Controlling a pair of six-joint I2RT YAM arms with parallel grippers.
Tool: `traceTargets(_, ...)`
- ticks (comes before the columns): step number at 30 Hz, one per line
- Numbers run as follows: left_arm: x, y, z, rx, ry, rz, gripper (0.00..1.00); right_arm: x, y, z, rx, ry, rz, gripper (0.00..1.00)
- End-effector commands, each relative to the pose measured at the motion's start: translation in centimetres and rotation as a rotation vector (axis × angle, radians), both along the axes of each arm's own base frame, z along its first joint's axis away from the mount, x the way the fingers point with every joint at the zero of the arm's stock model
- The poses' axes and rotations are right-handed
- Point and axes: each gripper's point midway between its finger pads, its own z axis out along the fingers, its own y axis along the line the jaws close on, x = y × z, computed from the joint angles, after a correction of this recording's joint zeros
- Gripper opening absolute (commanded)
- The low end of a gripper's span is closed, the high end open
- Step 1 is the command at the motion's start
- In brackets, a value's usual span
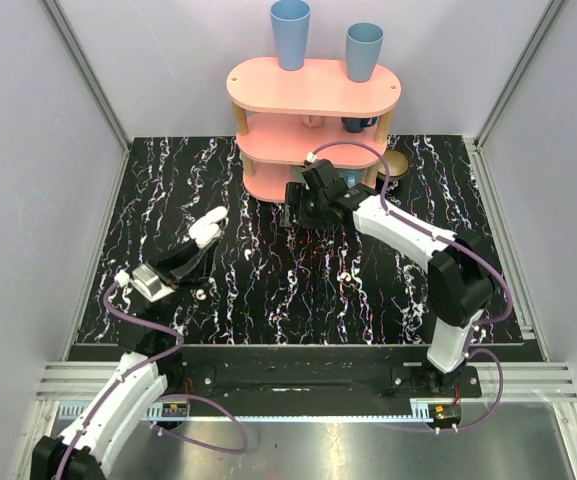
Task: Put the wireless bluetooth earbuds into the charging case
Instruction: Pick up the left earbud from the center of the board.
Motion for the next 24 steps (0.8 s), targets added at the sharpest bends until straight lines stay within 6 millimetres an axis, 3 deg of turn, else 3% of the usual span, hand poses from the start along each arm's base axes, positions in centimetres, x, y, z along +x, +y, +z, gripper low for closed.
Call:
traceTargets(1,-1.2,0.2,-0.8,-0.039,-0.023,-0.093,0.0,1.2,2.2,1.8,0.063,-0.019,0.003,0.81)
traceTargets(11,-1.2,2.2,-1.2,-0.059,-0.034,-0.051,0.0,0.4,7.1,-1.3,-0.023,-0.005,0.009,0.78)
traceTargets(24,-1.7,3.5,-0.6,-0.051,-0.056,0.014,0.0,0.5,10.7,-5.1,-0.133,-0.026,-0.049,0.67)
